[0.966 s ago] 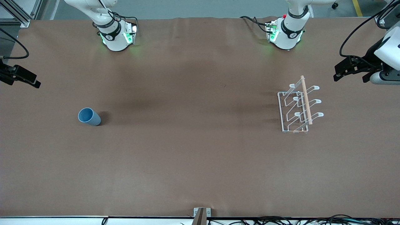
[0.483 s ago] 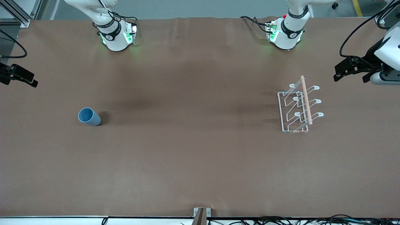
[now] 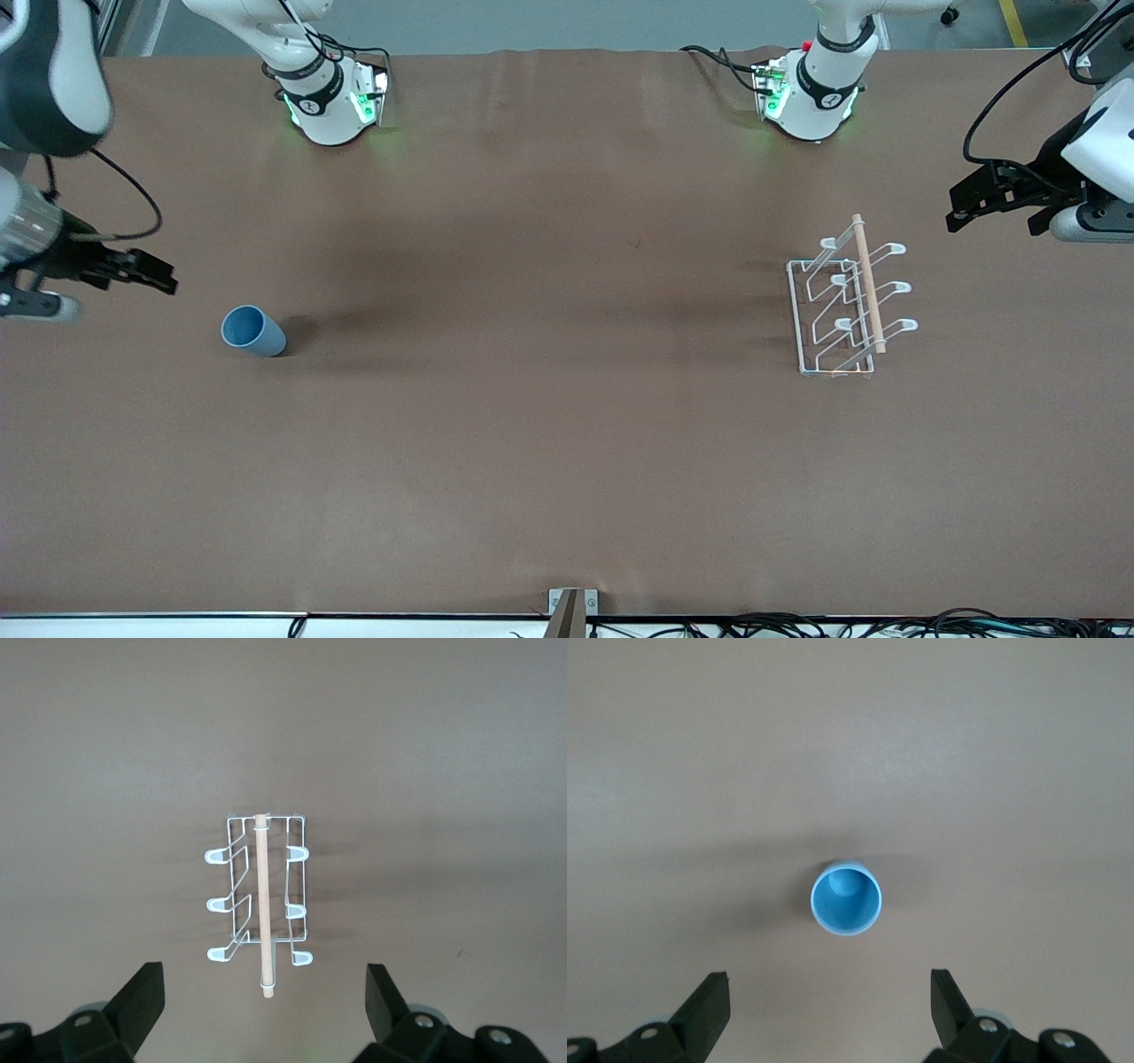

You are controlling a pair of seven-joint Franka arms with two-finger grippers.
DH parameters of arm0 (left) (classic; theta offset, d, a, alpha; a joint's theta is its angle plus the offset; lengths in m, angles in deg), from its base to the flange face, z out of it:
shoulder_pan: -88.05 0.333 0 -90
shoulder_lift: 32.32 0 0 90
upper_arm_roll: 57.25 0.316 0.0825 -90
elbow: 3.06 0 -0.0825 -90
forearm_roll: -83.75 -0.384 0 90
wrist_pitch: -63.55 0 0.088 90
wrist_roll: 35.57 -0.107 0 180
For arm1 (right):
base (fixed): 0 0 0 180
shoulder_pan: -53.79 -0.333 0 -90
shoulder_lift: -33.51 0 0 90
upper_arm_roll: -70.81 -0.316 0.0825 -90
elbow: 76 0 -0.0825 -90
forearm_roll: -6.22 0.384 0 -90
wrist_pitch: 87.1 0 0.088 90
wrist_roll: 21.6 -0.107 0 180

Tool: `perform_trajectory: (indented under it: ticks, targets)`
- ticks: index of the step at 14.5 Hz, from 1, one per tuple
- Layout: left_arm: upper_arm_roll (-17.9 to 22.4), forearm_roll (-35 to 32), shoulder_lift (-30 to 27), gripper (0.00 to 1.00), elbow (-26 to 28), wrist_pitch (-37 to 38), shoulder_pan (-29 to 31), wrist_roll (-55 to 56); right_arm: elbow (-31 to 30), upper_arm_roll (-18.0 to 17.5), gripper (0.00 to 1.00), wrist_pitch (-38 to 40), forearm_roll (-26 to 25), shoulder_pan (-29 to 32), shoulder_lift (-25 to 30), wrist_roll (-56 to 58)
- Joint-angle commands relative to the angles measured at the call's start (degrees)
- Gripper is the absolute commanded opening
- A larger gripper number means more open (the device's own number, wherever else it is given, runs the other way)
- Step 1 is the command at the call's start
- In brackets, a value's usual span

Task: Hang cup on cup holder
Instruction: 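Move the right gripper down over the blue cup and grasp it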

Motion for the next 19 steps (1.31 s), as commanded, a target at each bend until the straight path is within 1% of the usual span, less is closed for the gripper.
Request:
perform_trajectory:
  ticks: [1, 5, 6, 12, 13, 14, 15, 17, 18, 19]
  targets:
    - [-0.05, -0.76, 0.66, 1.00, -1.10, 0.49, 0.03, 0.10, -8.36, -0.46, 1.00, -10.68, -0.94, 1.67, -1.24, 2.70]
    - [-0.05, -0.76, 1.01, 1.00, -1.01, 0.49, -0.06, 0.19, -16.00, -0.46, 1.00, -24.57, -0.94, 4.30, -6.16, 8.50]
    - [-0.05, -0.76, 1.01, 1.00, -1.01, 0.49, -0.06, 0.19, -16.80, -0.46, 1.00, -26.69, -0.94, 4.75, -7.57, 9.11]
    - [-0.13, -0.76, 1.10, 1.00, -1.01, 0.49, -0.06, 0.10, -16.99, -0.46, 1.00, -31.10, -0.94, 5.01, -13.64, 9.21]
    - [-0.05, -0.76, 1.10, 1.00, -1.01, 0.49, -0.06, 0.19, -16.99, -0.46, 0.98, -31.20, -0.94, 5.01, -14.26, 9.12]
    - [-0.13, -0.76, 1.10, 1.00, -1.01, 0.49, -0.06, 0.19, -16.99, -0.46, 0.92, -31.20, -0.94, 5.01, -14.52, 9.21]
    - [-0.13, -0.76, 1.19, 1.00, -1.10, 0.49, 0.03, 0.10, -17.07, -0.46, 0.81, -31.20, -0.94, 5.19, -14.79, 9.30]
    - [-0.13, -0.76, 1.19, 1.00, -1.01, 0.49, 0.03, 0.10, -17.16, -0.55, 0.47, -30.67, -0.94, 5.10, -14.97, 9.39]
    - [-0.13, -0.76, 1.19, 1.00, -1.01, 0.49, -0.06, 0.10, -17.16, -0.55, 0.34, -30.67, -0.94, 5.10, -14.97, 9.38]
    - [-0.13, -0.76, 1.19, 1.00, -1.10, 0.49, 0.03, 0.10, -17.16, -0.64, 0.24, -30.58, -0.86, 5.10, -14.97, 9.21]
